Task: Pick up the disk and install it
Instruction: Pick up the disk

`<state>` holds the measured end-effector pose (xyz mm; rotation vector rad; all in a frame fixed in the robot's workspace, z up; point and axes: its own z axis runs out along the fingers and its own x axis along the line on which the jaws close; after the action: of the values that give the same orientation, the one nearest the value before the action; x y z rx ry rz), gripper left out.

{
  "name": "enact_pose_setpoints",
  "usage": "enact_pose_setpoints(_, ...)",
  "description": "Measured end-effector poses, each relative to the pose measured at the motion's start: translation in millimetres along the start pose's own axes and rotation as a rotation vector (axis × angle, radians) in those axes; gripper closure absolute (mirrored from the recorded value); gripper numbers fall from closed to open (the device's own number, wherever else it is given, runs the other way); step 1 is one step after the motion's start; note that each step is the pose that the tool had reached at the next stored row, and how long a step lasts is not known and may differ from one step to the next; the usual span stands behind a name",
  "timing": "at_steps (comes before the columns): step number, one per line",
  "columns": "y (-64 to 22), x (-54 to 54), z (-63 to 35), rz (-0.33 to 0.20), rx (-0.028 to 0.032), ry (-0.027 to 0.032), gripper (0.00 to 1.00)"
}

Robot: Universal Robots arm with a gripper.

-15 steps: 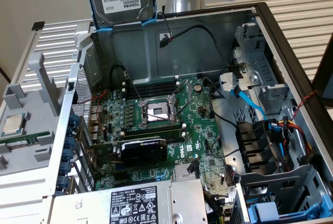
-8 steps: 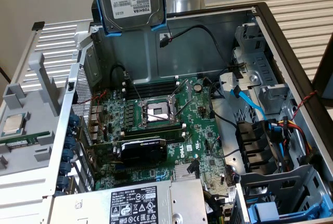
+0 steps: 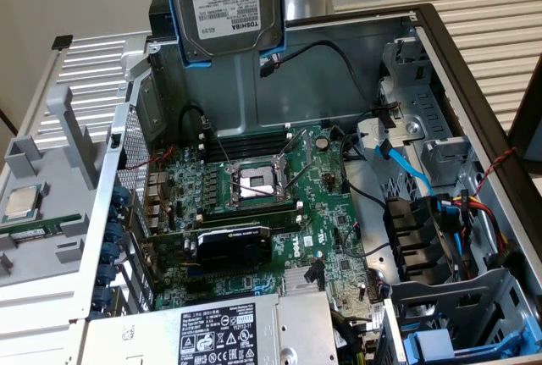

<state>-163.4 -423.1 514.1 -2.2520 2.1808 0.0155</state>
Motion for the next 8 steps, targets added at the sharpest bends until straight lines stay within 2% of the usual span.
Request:
enact_pose_setpoints(5,-9.8,15.9,-1.2,0.000,-0.0002,-0.0001,0.63)
enact_pose_setpoints(8,-15.7,20.2,-2.9,0.000,-0.0004,0.0000,0.63)
